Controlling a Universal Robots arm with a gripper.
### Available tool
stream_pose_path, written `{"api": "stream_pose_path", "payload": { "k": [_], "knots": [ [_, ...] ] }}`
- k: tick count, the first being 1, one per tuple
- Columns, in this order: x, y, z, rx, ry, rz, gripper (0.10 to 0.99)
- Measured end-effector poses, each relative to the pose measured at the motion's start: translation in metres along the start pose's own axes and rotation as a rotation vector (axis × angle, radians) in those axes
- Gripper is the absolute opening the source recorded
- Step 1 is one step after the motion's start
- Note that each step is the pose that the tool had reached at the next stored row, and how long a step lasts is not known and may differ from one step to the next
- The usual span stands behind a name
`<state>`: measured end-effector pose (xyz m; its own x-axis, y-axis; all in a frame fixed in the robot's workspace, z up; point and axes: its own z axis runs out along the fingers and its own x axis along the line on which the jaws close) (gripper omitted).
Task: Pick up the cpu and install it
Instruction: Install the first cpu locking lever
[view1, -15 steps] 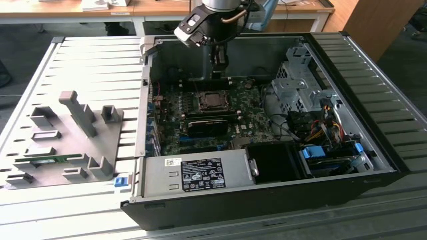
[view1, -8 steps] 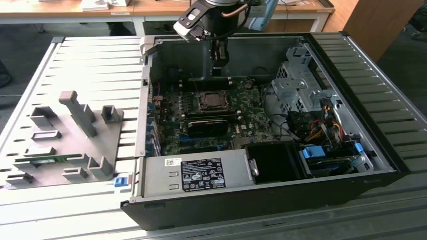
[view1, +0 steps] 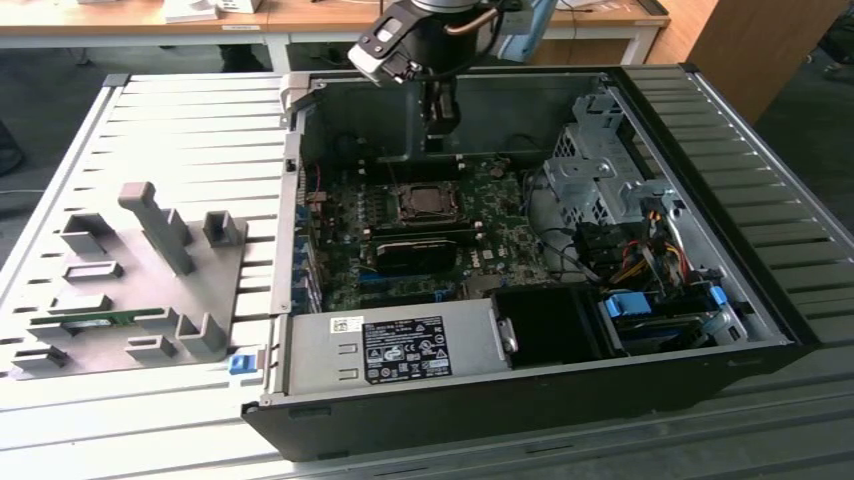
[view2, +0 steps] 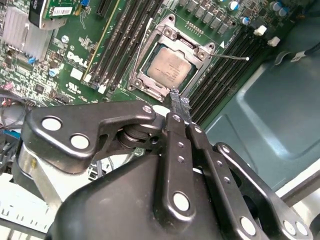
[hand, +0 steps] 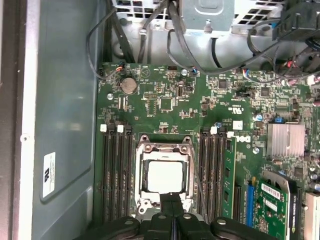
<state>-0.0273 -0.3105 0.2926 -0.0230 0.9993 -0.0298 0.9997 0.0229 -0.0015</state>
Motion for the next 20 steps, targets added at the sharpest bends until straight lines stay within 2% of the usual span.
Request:
{"api": "stream_pose_path", "payload": {
  "k": [20],
  "knots": [
    [0.0001, 0.0, 0.0025, -0.011, -0.0005, -0.353, 0.106]
  ]
}}
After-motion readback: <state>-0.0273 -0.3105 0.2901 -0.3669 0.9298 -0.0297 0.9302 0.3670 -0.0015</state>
